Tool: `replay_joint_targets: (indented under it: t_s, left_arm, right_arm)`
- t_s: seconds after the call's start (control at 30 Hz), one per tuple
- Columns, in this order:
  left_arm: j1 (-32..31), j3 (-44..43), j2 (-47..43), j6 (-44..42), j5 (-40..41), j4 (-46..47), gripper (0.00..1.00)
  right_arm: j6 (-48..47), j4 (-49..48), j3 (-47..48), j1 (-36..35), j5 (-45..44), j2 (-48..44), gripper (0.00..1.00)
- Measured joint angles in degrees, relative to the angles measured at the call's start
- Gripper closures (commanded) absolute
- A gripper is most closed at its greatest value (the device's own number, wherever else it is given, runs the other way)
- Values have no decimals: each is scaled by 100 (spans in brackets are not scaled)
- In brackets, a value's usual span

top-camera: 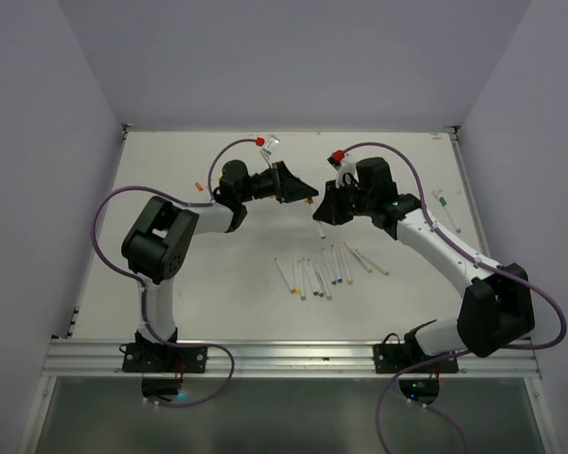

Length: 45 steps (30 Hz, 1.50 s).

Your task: Open the pen caps

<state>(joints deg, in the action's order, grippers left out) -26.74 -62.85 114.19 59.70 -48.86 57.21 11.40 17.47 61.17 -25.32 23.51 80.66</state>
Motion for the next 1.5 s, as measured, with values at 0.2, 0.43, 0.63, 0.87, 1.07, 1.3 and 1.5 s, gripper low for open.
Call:
replay_joint_targets:
  t_s: [0.2, 0.43, 0.63, 0.87, 1.07, 1.3, 1.5]
  left_arm:
    - [0, 0, 0, -22, -15, 2, 63]
    - [0, 44, 0, 114, -42, 101, 65]
    - [0, 83, 0, 240, -57, 140, 100]
    - [0, 87, -2, 269, -59, 201, 100]
    - [0, 177, -4, 483, -44, 527, 100]
    - [15, 201, -4, 680, -31, 710, 73]
    - [17, 203, -4, 785, 11, 750, 50]
  right_arm:
    - [59, -81, 26, -31, -50, 129, 100]
    - [214, -321, 26, -46, -197, 157, 100]
    - [297, -470, 33, -61, -216, 214, 100]
    - [284, -544, 20, -125, -297, 254, 55]
    - [282, -717, -118, -195, -319, 254, 74]
    - [321, -850, -120, -238, -348, 254, 100]
    - [321, -872, -120, -245, -358, 254, 100]
